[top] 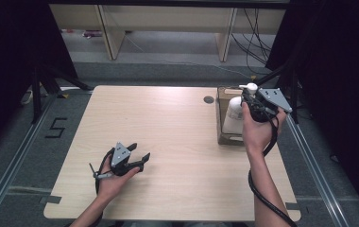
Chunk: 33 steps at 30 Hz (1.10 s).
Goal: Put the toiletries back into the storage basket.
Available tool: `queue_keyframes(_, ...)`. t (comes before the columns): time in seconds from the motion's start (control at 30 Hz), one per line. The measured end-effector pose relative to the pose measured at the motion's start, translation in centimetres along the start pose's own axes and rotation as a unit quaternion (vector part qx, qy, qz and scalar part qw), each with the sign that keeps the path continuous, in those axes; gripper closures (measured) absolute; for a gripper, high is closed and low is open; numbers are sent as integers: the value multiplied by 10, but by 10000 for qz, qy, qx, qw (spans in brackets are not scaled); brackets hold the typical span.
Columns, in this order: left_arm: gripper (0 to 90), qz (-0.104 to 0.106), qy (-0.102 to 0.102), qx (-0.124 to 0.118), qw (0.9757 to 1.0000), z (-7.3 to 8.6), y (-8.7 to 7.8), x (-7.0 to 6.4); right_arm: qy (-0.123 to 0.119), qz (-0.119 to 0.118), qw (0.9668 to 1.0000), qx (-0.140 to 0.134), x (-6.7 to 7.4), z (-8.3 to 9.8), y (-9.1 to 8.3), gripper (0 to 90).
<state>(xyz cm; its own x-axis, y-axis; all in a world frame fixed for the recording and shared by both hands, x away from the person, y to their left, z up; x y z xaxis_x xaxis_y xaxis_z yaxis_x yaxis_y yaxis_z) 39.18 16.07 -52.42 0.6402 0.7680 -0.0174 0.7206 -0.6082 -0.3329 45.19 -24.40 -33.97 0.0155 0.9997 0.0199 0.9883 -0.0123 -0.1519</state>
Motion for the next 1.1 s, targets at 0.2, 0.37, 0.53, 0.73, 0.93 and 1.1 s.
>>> queue_keyframes(0.2, 319, 4, -2, 2, 10000, 0, 0, 0, -58, -17, 10000, 43, 0, 4, 1, 605)
queue_keyframes(0.37, 318, 3, -5, 0, 10000, 0, 0, 0, -85, -28, 9999, 81, 2, 8, 2, 605)
queue_keyframes(0.53, 318, 22, -8, -39, 10000, 0, 1, 0, -99, -31, 9998, 152, 2, 12, 3, 605)
queue_keyframes(0.73, 318, 2, -3, 0, 10000, 0, 0, 0, -151, -18, 9997, 175, 2, 17, 4, 605)
queue_keyframes(0.93, 318, 1, -1, 0, 10000, 0, 0, 0, -127, -11, 9997, 230, 3, 20, 3, 605)
queue_keyframes(1.1, 318, 1, -1, -4, 10000, 0, 0, 0, -214, -18, 9995, 211, 3, 22, 4, 605)
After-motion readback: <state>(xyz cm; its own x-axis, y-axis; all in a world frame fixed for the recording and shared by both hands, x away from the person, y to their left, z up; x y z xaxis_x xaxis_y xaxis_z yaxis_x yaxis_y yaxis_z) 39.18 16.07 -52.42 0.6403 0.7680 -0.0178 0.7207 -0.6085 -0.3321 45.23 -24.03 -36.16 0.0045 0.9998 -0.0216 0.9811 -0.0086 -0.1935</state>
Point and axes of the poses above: each handheld gripper's, and its own axes: y roughly forward along the jaws, z roughly out of its underside, x roughly to its left, the point moved 1 cm from there along y, roughly forward along the jaws, and after that the axes turned 4 degrees about z, right-handed, at the moved point
